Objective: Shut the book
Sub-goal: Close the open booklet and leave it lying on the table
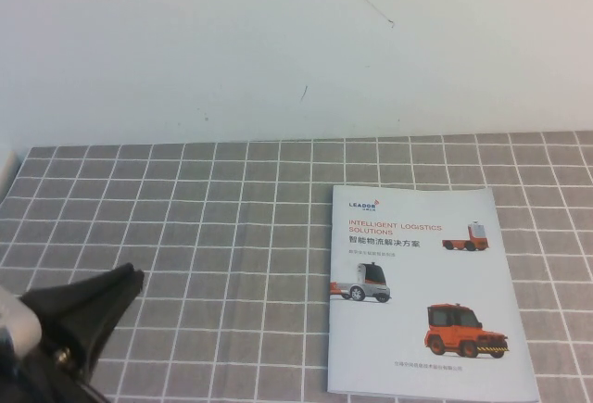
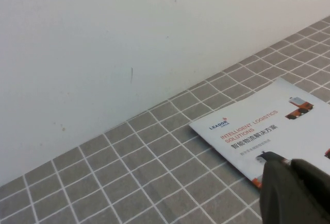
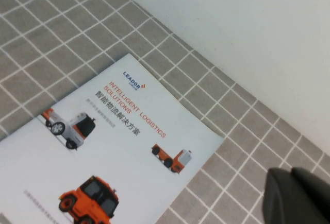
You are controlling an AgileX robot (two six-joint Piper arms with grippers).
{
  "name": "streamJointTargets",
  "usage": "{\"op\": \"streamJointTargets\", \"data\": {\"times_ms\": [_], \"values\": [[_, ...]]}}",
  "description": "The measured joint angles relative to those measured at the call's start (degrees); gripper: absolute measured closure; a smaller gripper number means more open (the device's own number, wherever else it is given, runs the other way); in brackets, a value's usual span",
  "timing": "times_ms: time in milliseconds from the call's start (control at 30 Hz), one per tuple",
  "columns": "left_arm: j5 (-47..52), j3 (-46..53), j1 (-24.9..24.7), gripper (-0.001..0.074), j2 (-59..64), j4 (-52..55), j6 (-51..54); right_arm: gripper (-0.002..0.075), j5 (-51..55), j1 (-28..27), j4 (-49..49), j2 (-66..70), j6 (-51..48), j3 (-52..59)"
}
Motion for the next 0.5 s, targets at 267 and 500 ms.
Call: {"op": "streamJointTargets", "data": {"times_ms": [267, 500], "values": [[-11.1, 10.41, 0.0, 0.0738, -3.04, 0.64, 0.0, 0.0727, 2.45, 0.0, -2.78, -23.42, 4.76, 19.03], [-15.23, 11.55, 0.0, 0.0738, -3.04, 0.83, 0.0, 0.0727, 2.08, 0.0, -2.84, -40.22, 10.14, 34.41]]}}
